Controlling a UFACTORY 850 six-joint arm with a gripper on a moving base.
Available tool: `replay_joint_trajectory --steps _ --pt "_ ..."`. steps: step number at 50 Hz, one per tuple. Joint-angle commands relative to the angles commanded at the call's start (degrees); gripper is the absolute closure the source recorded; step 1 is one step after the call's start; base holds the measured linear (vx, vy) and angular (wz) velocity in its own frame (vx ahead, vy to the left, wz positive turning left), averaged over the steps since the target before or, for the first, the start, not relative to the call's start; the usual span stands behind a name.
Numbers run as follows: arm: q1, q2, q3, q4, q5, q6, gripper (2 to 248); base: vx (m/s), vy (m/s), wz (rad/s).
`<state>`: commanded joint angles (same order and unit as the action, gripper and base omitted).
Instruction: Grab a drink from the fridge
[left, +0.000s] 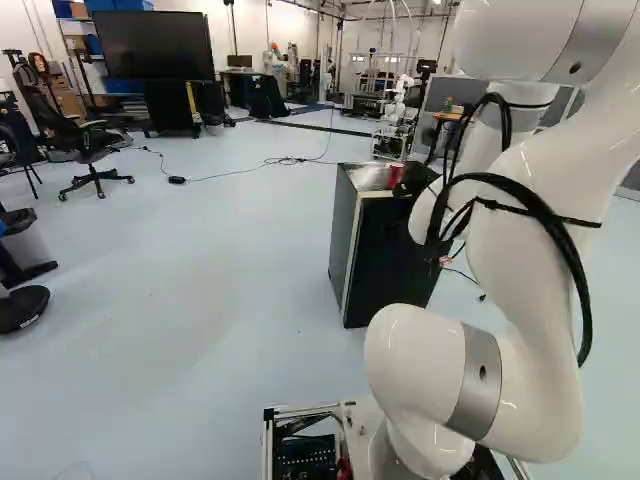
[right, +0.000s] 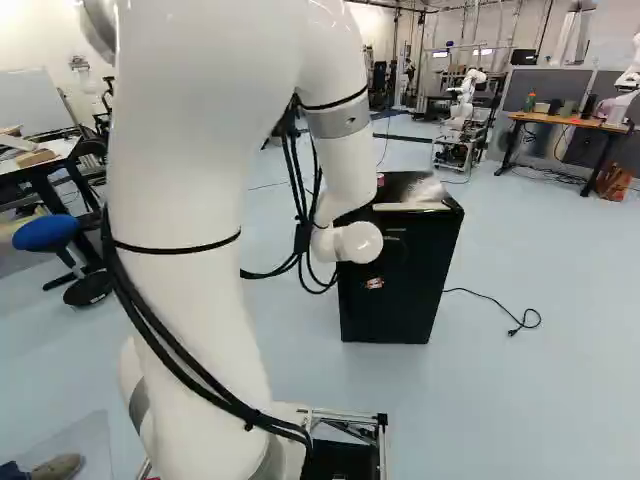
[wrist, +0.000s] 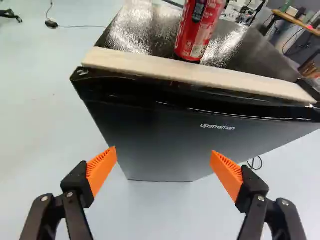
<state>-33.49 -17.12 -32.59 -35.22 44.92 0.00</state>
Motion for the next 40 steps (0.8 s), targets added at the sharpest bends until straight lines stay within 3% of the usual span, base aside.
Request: replay_joint_trajectory --steps 18,40 --pt "-0.9 1.9 2.3 2.2 9.5 0.0 3 0.0 0.0 0.0" --pt "-0.2 0.4 0.6 5.3 18.0 0.0 3 0.0 0.0 0.0"
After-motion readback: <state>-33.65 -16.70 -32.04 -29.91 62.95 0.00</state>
